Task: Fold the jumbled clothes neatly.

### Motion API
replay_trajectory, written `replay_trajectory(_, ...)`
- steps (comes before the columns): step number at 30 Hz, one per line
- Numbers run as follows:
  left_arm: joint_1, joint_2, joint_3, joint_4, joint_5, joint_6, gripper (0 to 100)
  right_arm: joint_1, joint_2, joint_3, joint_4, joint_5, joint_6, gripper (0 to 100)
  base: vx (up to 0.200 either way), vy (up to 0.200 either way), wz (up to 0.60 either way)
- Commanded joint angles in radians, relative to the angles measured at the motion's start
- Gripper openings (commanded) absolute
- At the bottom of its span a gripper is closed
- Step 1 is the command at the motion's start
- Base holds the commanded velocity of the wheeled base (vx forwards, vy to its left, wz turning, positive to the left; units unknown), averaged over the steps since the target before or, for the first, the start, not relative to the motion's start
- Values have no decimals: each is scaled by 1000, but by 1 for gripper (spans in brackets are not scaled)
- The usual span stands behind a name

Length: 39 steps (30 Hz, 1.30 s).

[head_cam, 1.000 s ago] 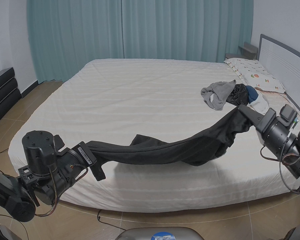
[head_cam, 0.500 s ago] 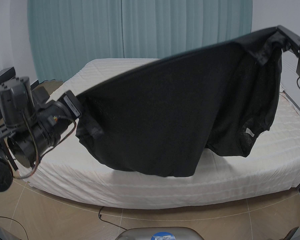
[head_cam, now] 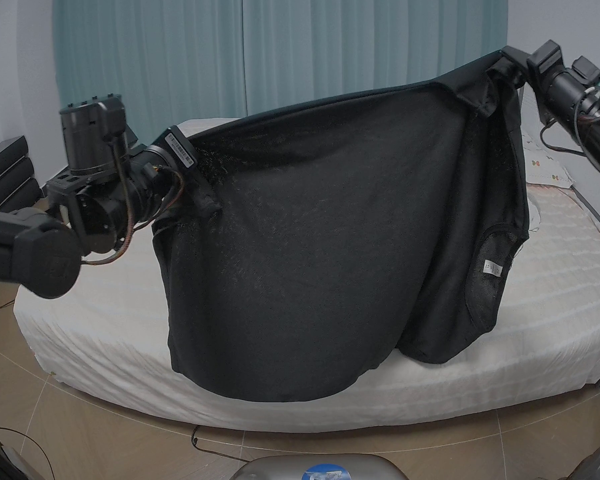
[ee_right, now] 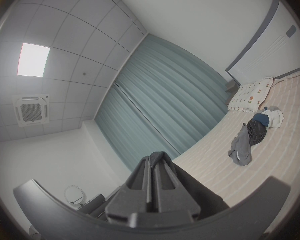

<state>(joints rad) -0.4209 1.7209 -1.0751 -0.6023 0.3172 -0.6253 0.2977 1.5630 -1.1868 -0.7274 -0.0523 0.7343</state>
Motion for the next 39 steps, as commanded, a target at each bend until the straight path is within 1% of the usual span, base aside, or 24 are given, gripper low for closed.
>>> replay_trajectory(1, 39, 197, -101, -2, -7, -1, 0, -11, 170, -60, -1, 2, -1, 0, 200, 0, 0)
replay_trajectory(4, 48, 289, -164, -2, -26, -2, 0, -11, 252, -80, -30, 2, -1, 0, 200, 0, 0)
replay_trajectory(9, 82, 430, -290, 4, -27, -1, 0, -12, 367, -83, -113, -1, -6, 0, 200, 0, 0)
replay_trajectory(12, 82, 487, -313, 9, -27, -1, 0, -12, 422, -71, -122, -1, -4, 0, 200, 0, 0)
replay_trajectory(15, 77, 522, -315, 9, -27, -1, 0, -12, 471, -70, -124, -1, -4, 0, 0, 0, 0)
replay_trajectory(16, 77, 566, -324, 4, -27, -1, 0, -11, 532, -70, -129, -6, -4, 0, 0, 0, 0)
replay_trajectory(17, 77, 568, -324, 3, -27, -1, 0, -11, 532, -70, -129, -6, -4, 0, 0, 0, 0)
replay_trajectory(20, 77, 641, -353, 3, -27, -5, 0, -15, 623, -79, -152, -27, -3, 0, 0, 0, 0)
replay_trajectory(26, 79, 714, -367, -2, -27, -16, 0, -20, 698, -85, -152, -43, 5, 0, 0, 0, 0)
replay_trajectory(28, 80, 758, -404, 3, -26, -42, 0, -23, 732, -85, -152, -41, 10, 0, 0, 0, 0)
replay_trajectory(31, 94, 804, -437, 7, -29, -47, 0, -26, 775, -83, -152, -40, 10, 0, 0, 0, 0)
replay_trajectory(32, 97, 812, -437, 9, -29, -47, 100, -31, 789, -83, -152, -37, 10, 100, 0, 0, 0)
replay_trajectory(36, 102, 835, -428, 24, -52, -48, 100, -48, 861, -86, -153, -26, 14, 100, 0, 0, 0)
replay_trajectory(39, 106, 836, -431, 35, -52, -48, 100, -58, 887, -94, -153, -12, 45, 100, 0, 0, 0)
